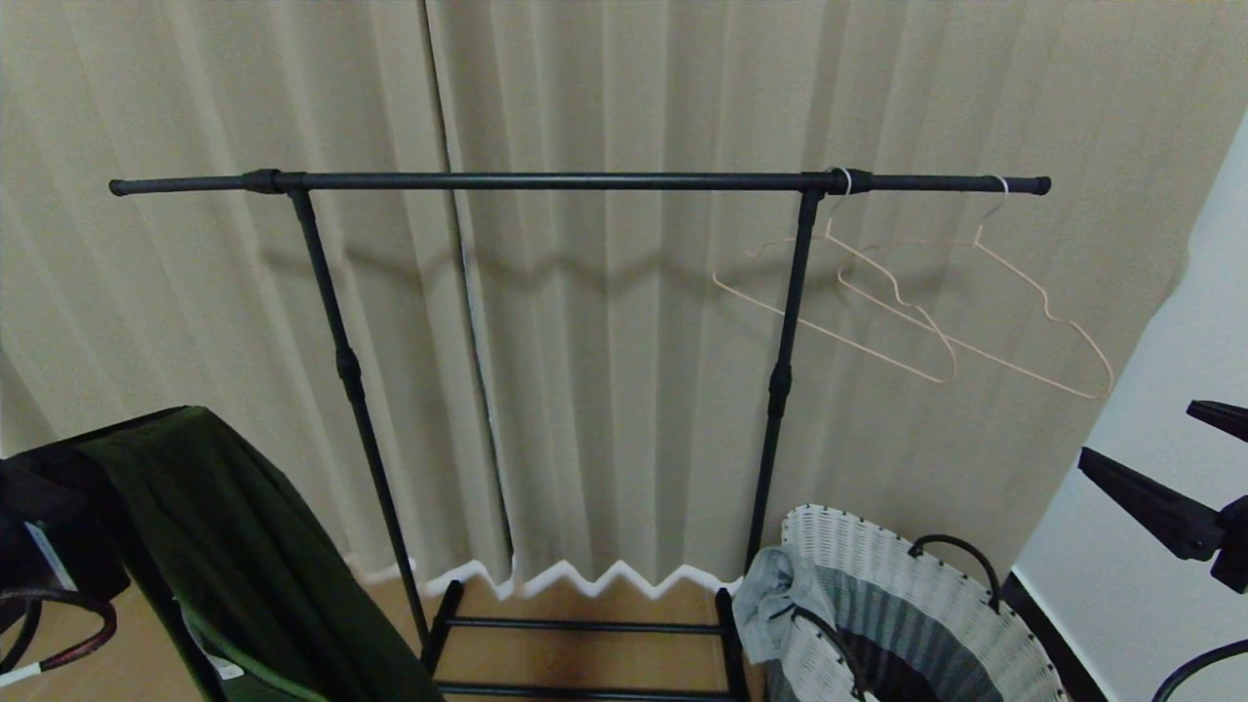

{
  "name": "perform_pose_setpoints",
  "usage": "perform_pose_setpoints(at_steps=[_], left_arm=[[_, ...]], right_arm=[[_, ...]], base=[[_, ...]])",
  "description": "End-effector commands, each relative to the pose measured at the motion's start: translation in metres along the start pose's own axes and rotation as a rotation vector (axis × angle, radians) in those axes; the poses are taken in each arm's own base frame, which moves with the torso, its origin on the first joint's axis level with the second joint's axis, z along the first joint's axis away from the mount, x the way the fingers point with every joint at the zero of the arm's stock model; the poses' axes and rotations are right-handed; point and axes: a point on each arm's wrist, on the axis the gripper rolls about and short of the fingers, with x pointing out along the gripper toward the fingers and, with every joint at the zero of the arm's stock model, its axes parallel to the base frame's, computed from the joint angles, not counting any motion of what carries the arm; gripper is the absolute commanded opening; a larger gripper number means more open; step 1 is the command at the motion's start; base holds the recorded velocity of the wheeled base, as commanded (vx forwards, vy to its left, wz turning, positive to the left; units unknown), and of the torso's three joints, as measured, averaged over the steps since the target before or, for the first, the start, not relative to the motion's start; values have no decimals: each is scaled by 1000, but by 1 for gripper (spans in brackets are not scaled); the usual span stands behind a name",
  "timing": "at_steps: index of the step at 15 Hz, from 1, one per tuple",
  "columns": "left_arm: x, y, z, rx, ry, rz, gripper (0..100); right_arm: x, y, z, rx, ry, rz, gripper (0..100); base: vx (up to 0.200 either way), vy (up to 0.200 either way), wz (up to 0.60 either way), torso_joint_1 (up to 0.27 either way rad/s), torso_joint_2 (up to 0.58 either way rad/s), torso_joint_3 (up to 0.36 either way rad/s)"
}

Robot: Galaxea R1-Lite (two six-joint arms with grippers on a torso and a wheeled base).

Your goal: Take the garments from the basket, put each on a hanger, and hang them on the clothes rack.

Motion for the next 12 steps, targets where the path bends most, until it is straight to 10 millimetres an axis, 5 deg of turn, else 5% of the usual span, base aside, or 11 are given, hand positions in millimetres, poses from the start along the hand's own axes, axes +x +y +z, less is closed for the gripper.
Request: perform_pose_setpoints(at_steps=[1, 3, 12], left_arm=[[-2, 0, -1, 2, -1, 0, 0], [-2, 0, 0, 5, -5, 1, 0], [-1, 0, 0, 12, -4, -1, 0]], right_arm=[[1, 0, 0, 1, 2, 3, 100], [1, 0, 0, -1, 2, 3, 100], [1, 0, 0, -1, 1, 2, 100]], base=[[0, 0, 0, 0, 0, 0], [0, 0, 0, 0, 0, 0], [0, -200, 0, 6, -1, 2]])
